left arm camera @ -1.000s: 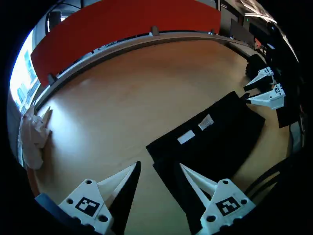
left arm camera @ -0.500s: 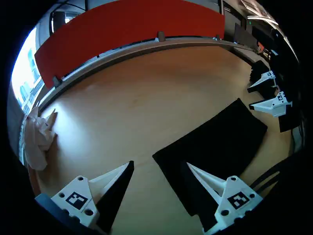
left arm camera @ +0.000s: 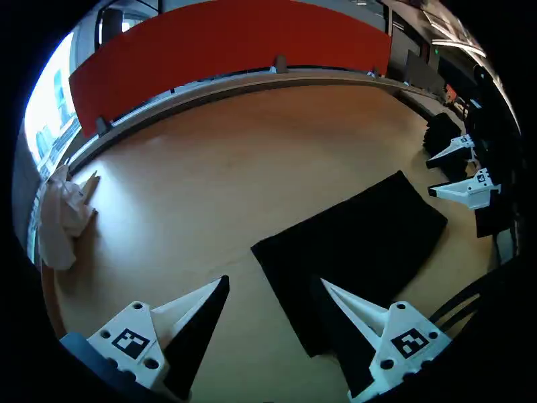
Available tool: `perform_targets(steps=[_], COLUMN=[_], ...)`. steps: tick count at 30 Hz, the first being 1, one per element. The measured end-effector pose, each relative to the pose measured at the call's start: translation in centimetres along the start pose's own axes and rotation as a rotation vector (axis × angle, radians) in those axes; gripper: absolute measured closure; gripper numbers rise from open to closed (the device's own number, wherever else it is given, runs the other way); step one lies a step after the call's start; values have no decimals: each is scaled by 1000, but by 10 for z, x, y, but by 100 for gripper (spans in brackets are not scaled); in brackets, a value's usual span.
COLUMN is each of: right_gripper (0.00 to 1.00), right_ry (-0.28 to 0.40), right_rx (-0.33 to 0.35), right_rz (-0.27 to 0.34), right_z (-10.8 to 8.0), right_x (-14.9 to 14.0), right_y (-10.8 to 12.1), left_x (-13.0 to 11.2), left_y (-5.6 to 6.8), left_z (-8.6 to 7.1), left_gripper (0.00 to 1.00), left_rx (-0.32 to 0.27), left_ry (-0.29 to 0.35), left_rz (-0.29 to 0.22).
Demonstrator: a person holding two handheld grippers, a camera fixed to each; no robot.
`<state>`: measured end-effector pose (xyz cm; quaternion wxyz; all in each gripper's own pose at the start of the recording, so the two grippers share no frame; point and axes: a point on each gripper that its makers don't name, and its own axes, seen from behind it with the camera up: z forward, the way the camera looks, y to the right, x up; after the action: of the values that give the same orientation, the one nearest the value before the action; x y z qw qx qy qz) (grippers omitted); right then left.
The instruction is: Fold towel
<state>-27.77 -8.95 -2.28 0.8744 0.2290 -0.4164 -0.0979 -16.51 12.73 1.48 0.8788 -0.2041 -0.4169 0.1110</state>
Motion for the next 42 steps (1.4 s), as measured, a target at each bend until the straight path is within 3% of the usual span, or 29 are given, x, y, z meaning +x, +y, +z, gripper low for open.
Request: perform_targets(steps=[11, 20, 28, 35, 42], right_gripper=[5, 5, 5, 5, 5], right_ry=[14, 14, 9, -2, -14], right_rx=[5, 7, 36, 74, 100], right_rz=[24, 34, -7, -59, -95], right_z=[-23, -30, -30, -27, -25], right_x=[-20, -28, -29, -30, -32], right_y=[-14, -16, -20, -26, -32], left_x=[-35, -45, -58, -73, -87], left_y=[7, 9, 4, -5, -6], left_z=[-23, -31, -42, -60, -77], left_gripper=[10, 10, 10, 10, 10], left_rx=[17, 28, 55, 97, 119], left_ry=[-5, 3, 8, 14, 20], left_rz=[-66, -101, -141, -204, -268])
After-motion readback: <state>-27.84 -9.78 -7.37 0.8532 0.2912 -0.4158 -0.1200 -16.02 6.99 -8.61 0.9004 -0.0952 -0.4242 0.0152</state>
